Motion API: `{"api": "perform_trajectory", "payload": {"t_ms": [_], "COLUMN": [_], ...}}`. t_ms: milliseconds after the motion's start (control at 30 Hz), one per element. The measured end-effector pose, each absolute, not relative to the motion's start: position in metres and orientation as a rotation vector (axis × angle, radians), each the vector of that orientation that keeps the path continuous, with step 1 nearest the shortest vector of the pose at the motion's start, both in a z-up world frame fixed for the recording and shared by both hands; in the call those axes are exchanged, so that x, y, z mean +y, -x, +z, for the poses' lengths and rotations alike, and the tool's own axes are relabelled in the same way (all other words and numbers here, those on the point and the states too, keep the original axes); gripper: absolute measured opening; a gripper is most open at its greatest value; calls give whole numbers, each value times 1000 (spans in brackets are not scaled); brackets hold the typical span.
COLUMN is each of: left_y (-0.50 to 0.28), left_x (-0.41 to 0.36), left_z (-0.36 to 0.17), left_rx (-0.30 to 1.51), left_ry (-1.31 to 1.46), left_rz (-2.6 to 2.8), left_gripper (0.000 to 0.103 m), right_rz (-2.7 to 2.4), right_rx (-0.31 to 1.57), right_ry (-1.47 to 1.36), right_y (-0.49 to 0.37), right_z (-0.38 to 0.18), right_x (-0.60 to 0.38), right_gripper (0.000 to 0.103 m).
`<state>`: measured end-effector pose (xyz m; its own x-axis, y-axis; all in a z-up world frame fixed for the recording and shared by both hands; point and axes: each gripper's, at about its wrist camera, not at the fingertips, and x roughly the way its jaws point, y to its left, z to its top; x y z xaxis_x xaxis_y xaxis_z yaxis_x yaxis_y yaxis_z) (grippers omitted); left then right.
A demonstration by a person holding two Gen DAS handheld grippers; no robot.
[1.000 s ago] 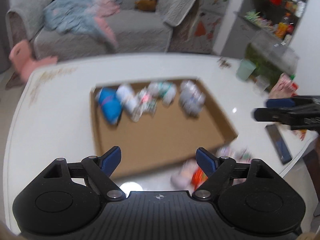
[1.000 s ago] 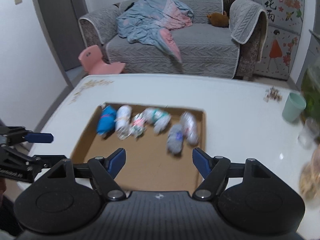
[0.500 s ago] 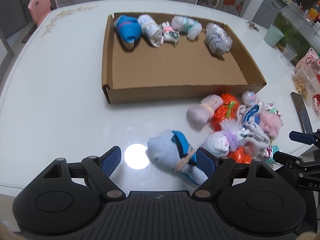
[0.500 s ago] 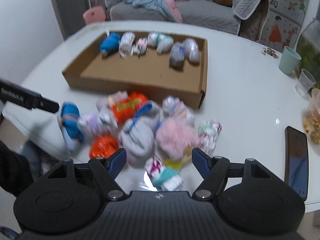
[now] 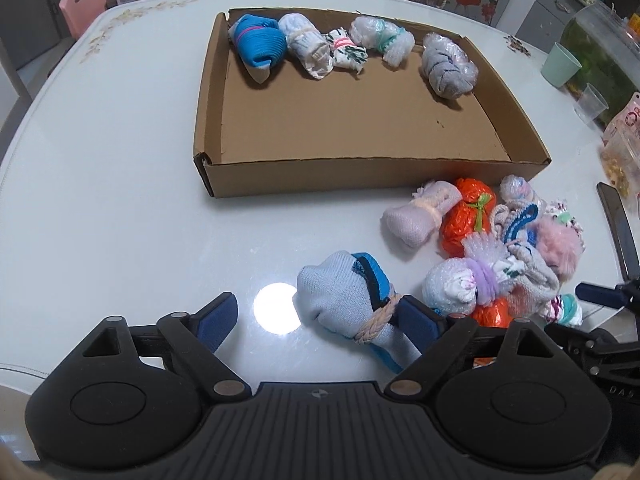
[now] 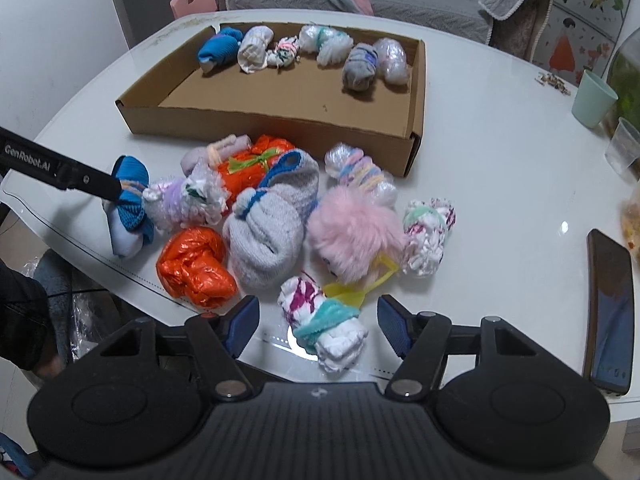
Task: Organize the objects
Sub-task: 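Grasp the light blue sock with the left gripper while the right grasps the pink-patterned white sock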
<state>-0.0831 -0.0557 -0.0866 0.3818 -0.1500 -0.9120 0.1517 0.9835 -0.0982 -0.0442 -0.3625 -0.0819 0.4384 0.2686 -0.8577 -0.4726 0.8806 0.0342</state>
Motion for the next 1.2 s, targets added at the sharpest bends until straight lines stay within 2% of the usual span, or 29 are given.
{"api": "perform_trajectory", "payload": {"t_ms": [67,333,500,567,667,733,867,1200], "left_y": [82,79,77,76,75,73,72,72], "left_x": [-56,-66,-71,-73,-77,-79,-82,-80], "left_z": [-88,-90,-93,-94,-96,-99,-108,-114], "left_rx": [1163,1146,1134,1130,1122,1131,1162,1161], "left_ry": [7,-21,-36,-39,-57,-57,-71,-113], "left_rz": [-193,-192,-195,-198,-206,-220,-228,-223], "left_gripper": [91,92,93,93,92,89,75,62], "right_rz": [472,479,477,474,469,468,470,468], "right_rx": [1023,1040,1058,1066,1068,1069,1072,1073], "right_ry": [223,239,247,245,232,230,220,210], "right_y": [44,41,39,39,39,39,37,35], "right_z": [-84,-89,-93,-96,-96,-96,-94,-94], "right_x": [-361,-357,-356,-357,-359,-360,-362,-363], "right_gripper": [57,57,49,41,39,38,36,36]}}
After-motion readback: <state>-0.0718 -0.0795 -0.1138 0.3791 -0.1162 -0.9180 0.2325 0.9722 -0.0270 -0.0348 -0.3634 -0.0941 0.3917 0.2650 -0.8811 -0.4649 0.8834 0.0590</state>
